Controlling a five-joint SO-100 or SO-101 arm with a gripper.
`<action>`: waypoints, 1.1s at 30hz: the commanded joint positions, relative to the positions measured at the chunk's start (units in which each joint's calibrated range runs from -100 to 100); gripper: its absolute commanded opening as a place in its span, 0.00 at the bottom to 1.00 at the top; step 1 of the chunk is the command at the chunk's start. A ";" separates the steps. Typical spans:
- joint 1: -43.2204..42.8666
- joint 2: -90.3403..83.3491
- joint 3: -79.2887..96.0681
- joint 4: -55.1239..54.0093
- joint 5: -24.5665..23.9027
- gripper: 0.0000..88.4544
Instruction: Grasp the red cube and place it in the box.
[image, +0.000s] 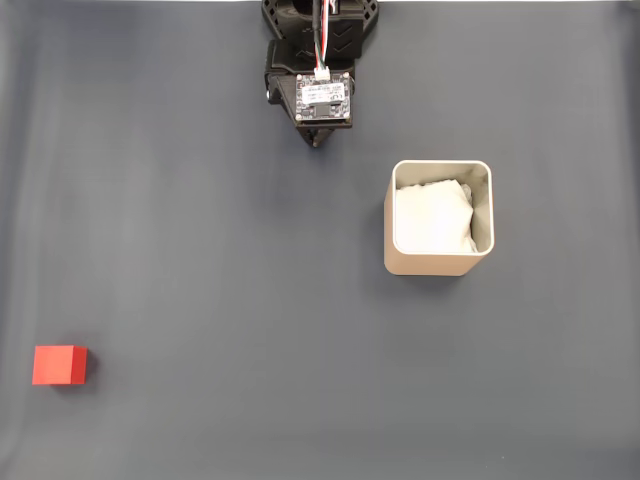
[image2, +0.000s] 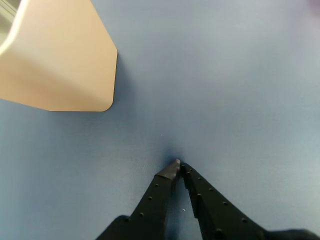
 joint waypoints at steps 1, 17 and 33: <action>-0.03 0.00 0.55 0.81 -0.05 0.00; -0.10 0.00 0.55 -0.17 1.03 0.00; 0.32 0.43 -4.92 -30.29 -0.98 0.00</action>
